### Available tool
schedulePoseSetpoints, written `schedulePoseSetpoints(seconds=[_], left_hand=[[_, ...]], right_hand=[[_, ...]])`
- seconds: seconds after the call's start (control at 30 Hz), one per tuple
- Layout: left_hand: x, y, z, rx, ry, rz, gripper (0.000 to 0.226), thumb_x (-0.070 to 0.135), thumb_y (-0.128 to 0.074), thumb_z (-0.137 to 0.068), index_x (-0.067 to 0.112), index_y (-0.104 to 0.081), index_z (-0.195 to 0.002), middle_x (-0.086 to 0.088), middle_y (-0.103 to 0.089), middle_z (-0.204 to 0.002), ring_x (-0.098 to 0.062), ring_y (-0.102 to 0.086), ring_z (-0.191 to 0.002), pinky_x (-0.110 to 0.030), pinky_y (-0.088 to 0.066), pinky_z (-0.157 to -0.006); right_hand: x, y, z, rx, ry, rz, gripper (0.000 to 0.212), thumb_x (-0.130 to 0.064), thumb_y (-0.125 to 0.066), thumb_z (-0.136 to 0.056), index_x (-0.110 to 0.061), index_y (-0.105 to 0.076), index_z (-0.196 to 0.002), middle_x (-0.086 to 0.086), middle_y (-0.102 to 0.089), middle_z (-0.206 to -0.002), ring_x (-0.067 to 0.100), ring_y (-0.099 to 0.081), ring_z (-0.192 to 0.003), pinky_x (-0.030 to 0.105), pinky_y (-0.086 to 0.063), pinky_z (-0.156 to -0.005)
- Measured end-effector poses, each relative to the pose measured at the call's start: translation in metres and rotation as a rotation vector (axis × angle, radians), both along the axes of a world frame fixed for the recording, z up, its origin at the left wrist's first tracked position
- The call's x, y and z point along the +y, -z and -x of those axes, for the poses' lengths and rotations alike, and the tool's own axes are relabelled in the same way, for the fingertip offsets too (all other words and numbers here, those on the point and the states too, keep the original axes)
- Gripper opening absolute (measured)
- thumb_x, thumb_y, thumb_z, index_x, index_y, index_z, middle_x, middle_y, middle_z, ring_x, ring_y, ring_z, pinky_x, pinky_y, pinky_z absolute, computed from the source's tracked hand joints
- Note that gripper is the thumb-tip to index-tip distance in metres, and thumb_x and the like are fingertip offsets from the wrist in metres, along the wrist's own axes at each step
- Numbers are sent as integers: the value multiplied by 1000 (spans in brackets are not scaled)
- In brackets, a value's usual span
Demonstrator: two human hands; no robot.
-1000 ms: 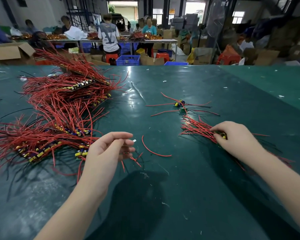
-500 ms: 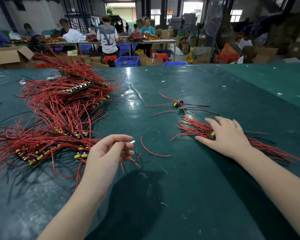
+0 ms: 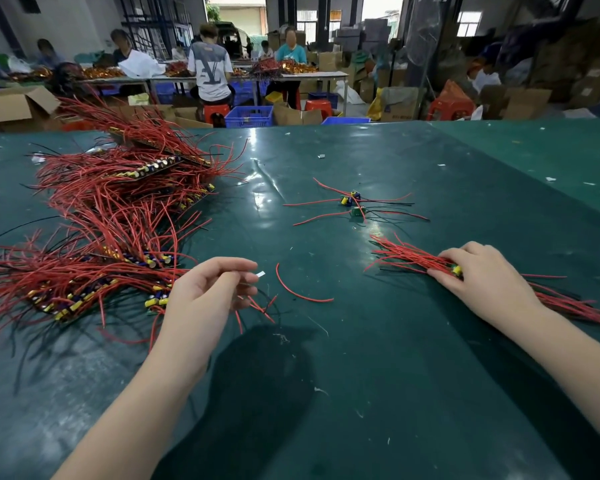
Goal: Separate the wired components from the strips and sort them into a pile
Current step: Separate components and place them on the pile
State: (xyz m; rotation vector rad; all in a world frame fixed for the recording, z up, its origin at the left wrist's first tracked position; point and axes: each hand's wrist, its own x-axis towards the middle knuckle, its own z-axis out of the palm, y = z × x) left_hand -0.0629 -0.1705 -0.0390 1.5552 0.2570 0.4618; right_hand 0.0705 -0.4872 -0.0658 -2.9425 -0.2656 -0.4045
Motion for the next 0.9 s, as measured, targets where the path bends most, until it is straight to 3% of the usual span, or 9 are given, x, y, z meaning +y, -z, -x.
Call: schedulePoseSetpoints(seconds=[0.1, 0.17, 0.27, 0.33, 0.4, 0.53, 0.67, 0.9], left_hand=[[4, 2, -2, 29, -15, -117, 33, -5, -45, -91, 15, -71, -86, 7, -71, -73, -3, -63, -68, -14, -49, -57], [9, 4, -1, 33, -64, -290, 35, -5, -46, -90, 20, -70, -88, 9, -72, -78, -4, -63, -75, -17, -49, -63], [21, 8, 0, 61, -128, -710, 38, -8, -47, -83, 20, -70, -97, 7, -66, -96, -12, -59, -94, -21, -41, -82], [29, 16, 1, 158, -111, -1029, 47, -8, -49, -78, 20, -68, -110, -1, -57, -112, -23, -48, -108, -26, -34, -93], [31, 23, 1, 276, -85, -1226, 50, -1, -52, -79, 23, -64, -121, -5, -51, -124, -29, -39, -115, -32, -30, -99], [31, 23, -4, 261, 46, -1241, 39, 2, -54, -87, 22, -69, -116, -4, -58, -114, -26, -51, -111, -28, -33, -96], [30, 22, -8, 162, 67, -1212, 24, 9, -63, -87, 22, -74, -103, 0, -59, -95, -21, -57, -99, -25, -37, -84], [19, 25, -6, -38, 238, -1178, 6, 15, -62, -91, 20, -67, -92, 6, -56, -92, -16, -52, -94, -26, -40, -86]], right_hand=[[3, -2, 13, -54, 30, 86, 57, -55, -61, -84, -15, -61, -125, 11, -61, -114, 34, -50, -113, 43, -36, -98], [21, -11, 23, -89, -25, 58, 61, -56, -58, -85, -15, -57, -130, 11, -59, -121, 33, -46, -120, 41, -29, -104], [62, -27, 43, -53, -192, -40, 52, -54, -51, -90, -23, -55, -132, 4, -56, -127, 25, -43, -124, 34, -25, -106], [92, -34, 59, 27, -319, -83, 48, -52, -51, -91, -27, -53, -133, 0, -54, -130, 21, -42, -125, 32, -25, -107], [119, -36, 73, 114, -423, -110, 46, -50, -52, -91, -30, -52, -133, -2, -53, -132, 20, -42, -126, 33, -27, -108], [157, -29, 85, 227, -498, -258, 40, -43, -54, -93, -27, -55, -130, -1, -57, -126, 20, -46, -123, 36, -33, -107], [160, -12, 87, 240, -497, -390, 32, -33, -55, -93, -27, -60, -123, -5, -61, -115, 13, -50, -115, 28, -38, -101], [150, -3, 89, 192, -525, -519, 30, -24, -62, -89, -25, -64, -119, -6, -62, -110, 8, -54, -108, 22, -39, -97]])
